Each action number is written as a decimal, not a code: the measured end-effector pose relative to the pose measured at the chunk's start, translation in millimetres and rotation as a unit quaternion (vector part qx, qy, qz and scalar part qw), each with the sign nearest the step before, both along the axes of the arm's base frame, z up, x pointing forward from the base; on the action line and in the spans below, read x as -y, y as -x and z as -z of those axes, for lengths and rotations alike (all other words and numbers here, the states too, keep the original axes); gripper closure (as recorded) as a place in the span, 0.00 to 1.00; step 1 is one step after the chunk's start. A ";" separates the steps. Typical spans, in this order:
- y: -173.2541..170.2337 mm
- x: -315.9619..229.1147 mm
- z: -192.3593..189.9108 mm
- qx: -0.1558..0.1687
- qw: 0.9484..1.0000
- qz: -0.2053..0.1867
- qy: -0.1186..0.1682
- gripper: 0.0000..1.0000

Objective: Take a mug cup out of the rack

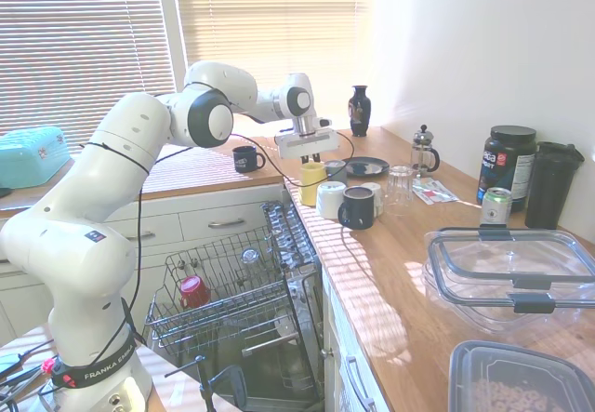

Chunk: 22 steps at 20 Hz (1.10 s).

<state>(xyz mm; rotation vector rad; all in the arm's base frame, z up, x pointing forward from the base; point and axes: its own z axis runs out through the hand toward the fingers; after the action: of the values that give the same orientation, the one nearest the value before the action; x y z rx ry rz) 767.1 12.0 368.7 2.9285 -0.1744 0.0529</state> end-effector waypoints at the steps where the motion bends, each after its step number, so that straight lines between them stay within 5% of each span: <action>1: -1.1 0.2 1.7 0.003 1.000 0.001 0.000 0.00; 8: -4.8 -1.7 -5.2 0.025 1.000 0.009 0.000 0.00; 17: 33.0 -16.6 -142.6 0.098 0.995 0.011 -0.013 0.00; 22: 85.5 -31.1 -186.9 0.098 0.995 0.014 -0.025 0.00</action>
<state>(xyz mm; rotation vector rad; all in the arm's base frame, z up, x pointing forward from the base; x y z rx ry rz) 681.6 43.1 555.6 2.9659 -0.2500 0.3374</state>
